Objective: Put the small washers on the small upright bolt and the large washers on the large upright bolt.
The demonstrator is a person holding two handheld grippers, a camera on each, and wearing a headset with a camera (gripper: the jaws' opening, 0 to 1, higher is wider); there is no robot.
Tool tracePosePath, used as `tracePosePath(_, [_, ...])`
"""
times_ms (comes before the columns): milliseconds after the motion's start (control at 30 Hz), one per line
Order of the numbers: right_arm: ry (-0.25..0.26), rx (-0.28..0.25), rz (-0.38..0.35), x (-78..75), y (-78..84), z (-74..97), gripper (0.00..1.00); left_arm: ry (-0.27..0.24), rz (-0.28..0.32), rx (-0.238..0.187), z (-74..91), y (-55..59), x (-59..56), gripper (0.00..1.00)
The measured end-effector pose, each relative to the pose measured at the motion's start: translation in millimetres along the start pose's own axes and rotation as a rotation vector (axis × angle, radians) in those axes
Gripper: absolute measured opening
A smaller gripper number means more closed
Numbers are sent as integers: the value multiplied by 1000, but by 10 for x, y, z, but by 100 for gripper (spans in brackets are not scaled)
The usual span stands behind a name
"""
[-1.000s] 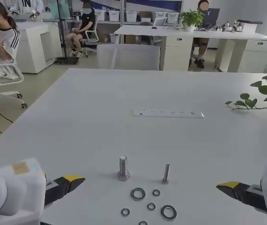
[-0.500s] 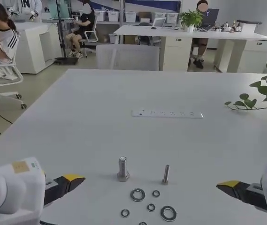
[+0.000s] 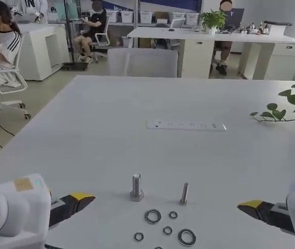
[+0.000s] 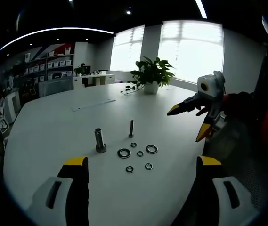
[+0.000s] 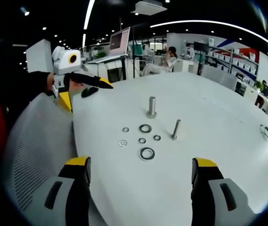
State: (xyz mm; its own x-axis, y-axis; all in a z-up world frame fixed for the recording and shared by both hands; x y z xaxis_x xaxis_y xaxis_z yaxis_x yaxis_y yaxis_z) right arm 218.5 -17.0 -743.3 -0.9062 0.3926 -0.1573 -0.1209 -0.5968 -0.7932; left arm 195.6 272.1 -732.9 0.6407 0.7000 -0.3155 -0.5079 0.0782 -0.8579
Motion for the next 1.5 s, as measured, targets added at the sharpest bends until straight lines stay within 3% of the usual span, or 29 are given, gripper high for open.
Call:
tracePosePath(1333, [-19,58,44,-23,7,-46,84,13,0,-10,-8,20,-56,94])
tracePosePath(1500, [-34,106,77,-43,14,-74,82,17,-2,-8,-14,23,-63,94])
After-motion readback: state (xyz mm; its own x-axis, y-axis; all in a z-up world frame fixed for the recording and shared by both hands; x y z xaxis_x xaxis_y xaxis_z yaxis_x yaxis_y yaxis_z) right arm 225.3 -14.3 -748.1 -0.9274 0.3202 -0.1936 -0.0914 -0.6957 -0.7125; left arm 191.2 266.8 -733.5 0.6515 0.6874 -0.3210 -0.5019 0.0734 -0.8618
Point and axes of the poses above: the centre of the closed fingertips' face, and the gripper's own axes: z roughly backward along the fingers, x roughly to its left, y roughly out of its underside, the point moved 9 cm from there along z, roughly backward along the fingers, and after that the axes turned 12 degrees about z, right-handed, at the moved point
